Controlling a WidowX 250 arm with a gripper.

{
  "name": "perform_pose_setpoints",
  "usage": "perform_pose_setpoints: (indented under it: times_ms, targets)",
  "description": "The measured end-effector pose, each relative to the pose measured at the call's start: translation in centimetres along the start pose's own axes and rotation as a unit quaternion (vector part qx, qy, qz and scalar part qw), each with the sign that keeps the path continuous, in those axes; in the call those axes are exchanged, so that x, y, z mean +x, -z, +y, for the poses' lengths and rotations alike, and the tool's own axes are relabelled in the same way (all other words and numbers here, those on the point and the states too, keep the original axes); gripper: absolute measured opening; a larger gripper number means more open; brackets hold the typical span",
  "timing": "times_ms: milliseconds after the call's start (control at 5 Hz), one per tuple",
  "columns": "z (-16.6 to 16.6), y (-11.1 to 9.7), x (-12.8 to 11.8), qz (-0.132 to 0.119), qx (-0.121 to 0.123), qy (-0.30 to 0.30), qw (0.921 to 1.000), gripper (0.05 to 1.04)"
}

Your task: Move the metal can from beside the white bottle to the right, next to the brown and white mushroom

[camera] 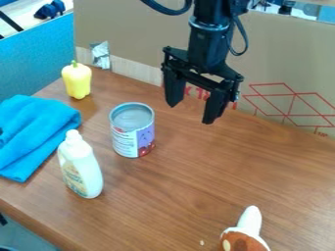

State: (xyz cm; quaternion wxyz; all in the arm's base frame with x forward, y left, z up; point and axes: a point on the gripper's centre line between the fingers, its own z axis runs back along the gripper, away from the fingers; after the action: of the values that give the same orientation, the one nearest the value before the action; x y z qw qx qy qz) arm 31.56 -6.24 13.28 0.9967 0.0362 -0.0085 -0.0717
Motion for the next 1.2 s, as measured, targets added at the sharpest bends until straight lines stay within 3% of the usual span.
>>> perform_pose_setpoints:
  times_ms: [200, 600, 800, 1000, 1200]
  targets:
    - [0.1, 1.1, -0.2, 0.018, 0.002, 0.001, 0.9998, 1.002]
    - [5.4, 1.6, 0.5, -0.001, 0.006, -0.017, 0.9998, 1.002]
    - [8.7, 1.8, 0.6, -0.016, 0.034, -0.049, 0.9981, 1.002]
    - [11.0, 2.3, 0.2, -0.021, 0.039, -0.077, 0.9961, 1.002]
    - [13.0, 3.0, -0.5, -0.008, 0.044, -0.111, 0.9928, 1.002]
